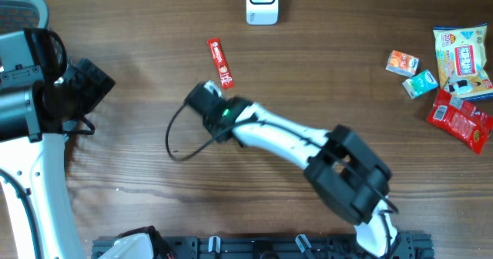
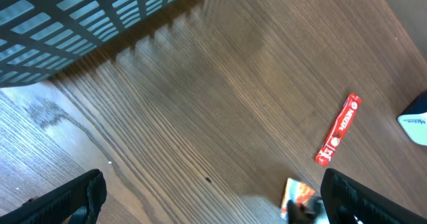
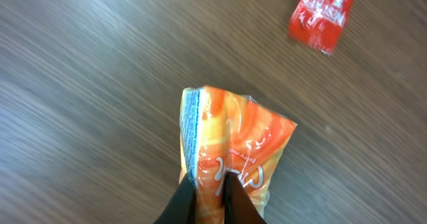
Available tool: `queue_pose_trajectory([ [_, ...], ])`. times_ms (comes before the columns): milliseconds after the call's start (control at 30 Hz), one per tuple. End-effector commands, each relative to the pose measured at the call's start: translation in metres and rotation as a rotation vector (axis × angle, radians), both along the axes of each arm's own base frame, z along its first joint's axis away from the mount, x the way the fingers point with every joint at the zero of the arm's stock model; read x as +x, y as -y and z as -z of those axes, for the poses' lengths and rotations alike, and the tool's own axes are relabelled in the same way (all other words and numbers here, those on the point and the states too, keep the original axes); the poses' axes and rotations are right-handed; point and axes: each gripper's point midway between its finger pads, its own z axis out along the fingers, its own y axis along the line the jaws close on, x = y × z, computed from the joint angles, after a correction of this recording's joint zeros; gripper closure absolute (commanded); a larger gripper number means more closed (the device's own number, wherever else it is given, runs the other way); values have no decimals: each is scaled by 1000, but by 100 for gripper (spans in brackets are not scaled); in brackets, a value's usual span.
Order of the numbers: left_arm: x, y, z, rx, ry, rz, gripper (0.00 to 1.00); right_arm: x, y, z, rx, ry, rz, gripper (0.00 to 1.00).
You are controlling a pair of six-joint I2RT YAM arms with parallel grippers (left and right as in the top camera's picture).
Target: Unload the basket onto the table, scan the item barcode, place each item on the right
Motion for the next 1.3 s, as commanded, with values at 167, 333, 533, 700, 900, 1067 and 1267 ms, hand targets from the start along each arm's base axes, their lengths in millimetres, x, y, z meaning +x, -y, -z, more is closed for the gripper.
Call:
queue_pose_trajectory([
  [167,-1,-4,-3,11,9,-26,0,10,28,-78,852,-686,55,96],
  [333,-1,-4,-3,11,9,-26,0,-8,53,-45,987,-881,128,96],
  [533,-1,-4,-3,11,9,-26,0,-31,54,-18,1094,-1047,235,88],
  [700,-1,-4,-3,11,9,-26,0,-31,64,3,1073,-1040,359,95],
  [900,-1,-4,-3,11,9,-26,0,-3,92,13,1080,-940,464,59],
  [1067,-1,-4,-3,11,9,-26,0,19,142,47,918,-804,663,21],
  [1267,-1,-4,-3,11,9,-26,0,24,222,63,417,-626,763,22],
])
